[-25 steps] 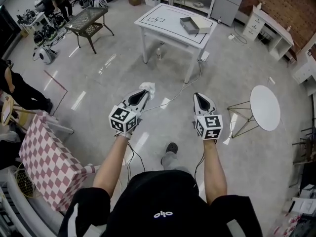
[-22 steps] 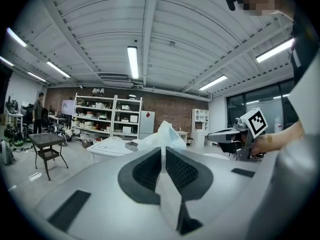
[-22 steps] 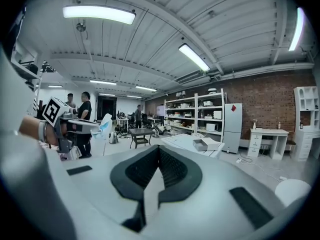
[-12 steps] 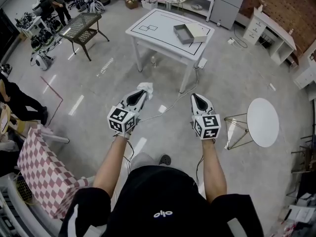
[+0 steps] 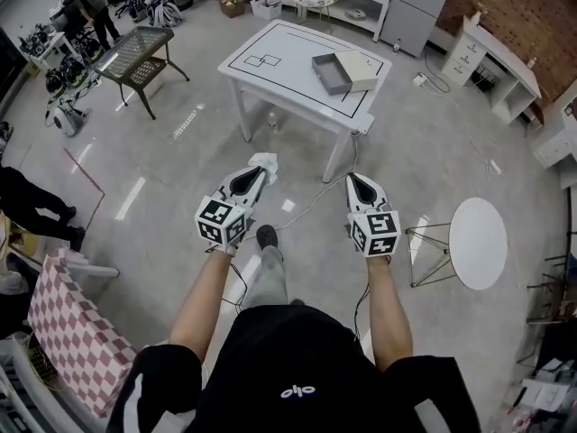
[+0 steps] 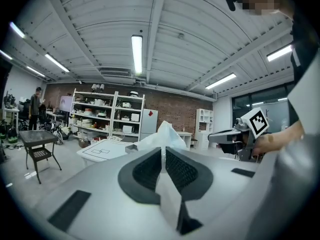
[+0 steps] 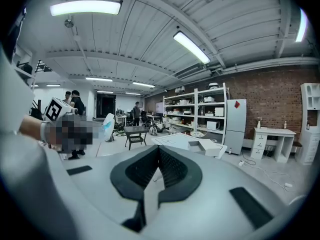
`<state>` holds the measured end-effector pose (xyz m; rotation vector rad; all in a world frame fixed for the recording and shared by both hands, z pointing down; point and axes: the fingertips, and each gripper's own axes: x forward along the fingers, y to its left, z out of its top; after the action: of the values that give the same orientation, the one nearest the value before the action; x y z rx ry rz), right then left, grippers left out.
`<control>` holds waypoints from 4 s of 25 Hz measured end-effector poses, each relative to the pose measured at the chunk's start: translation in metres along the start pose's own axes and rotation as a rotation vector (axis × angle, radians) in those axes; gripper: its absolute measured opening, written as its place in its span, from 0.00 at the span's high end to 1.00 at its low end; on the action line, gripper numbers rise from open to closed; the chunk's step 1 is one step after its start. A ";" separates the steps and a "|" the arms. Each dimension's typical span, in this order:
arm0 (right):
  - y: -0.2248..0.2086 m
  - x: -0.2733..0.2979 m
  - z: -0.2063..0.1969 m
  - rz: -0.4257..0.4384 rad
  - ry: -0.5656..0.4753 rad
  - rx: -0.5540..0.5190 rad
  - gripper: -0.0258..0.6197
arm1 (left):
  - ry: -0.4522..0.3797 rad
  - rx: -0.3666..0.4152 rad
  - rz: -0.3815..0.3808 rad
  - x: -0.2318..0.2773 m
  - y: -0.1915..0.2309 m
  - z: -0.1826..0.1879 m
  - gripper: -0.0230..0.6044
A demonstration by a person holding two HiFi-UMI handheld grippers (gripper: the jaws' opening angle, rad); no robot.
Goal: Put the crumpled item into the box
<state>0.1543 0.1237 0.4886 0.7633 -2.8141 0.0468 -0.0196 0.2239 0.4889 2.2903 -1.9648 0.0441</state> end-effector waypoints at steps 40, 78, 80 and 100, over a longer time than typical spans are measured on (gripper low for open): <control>-0.143 0.352 0.080 -0.227 0.061 0.077 0.95 | 0.026 -0.013 -0.261 0.305 0.298 0.058 0.91; -0.404 0.515 0.073 -0.328 0.075 0.221 0.95 | 0.190 0.034 -0.472 0.634 0.319 0.048 0.92; -0.412 0.517 0.070 -0.334 0.078 0.229 0.95 | 0.201 0.037 -0.482 0.643 0.316 0.044 0.92; -0.452 0.512 0.013 -0.420 0.134 0.317 0.95 | 0.369 0.061 -0.625 0.695 0.277 -0.033 0.92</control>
<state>-0.0510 -0.5213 0.5783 1.3509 -2.4920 0.4622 -0.1829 -0.4962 0.6138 2.5917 -1.0426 0.4315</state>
